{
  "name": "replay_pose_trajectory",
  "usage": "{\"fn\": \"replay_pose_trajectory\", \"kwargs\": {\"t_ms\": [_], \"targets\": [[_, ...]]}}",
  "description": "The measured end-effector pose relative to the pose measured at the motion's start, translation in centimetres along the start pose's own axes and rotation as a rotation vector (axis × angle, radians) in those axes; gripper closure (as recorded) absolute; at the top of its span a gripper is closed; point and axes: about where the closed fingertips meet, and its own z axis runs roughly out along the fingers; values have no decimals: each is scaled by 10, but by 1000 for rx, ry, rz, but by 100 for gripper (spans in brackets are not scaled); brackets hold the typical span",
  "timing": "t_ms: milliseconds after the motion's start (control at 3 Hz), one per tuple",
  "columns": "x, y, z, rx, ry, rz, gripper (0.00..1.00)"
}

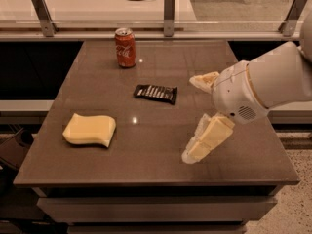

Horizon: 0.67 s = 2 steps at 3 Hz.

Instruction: Pick sponge

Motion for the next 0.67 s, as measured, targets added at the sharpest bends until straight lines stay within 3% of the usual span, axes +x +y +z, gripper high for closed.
{"fn": "replay_pose_trajectory", "kwargs": {"t_ms": [667], "targets": [[-21, -4, 58, -25, -168, 79, 0]]}}
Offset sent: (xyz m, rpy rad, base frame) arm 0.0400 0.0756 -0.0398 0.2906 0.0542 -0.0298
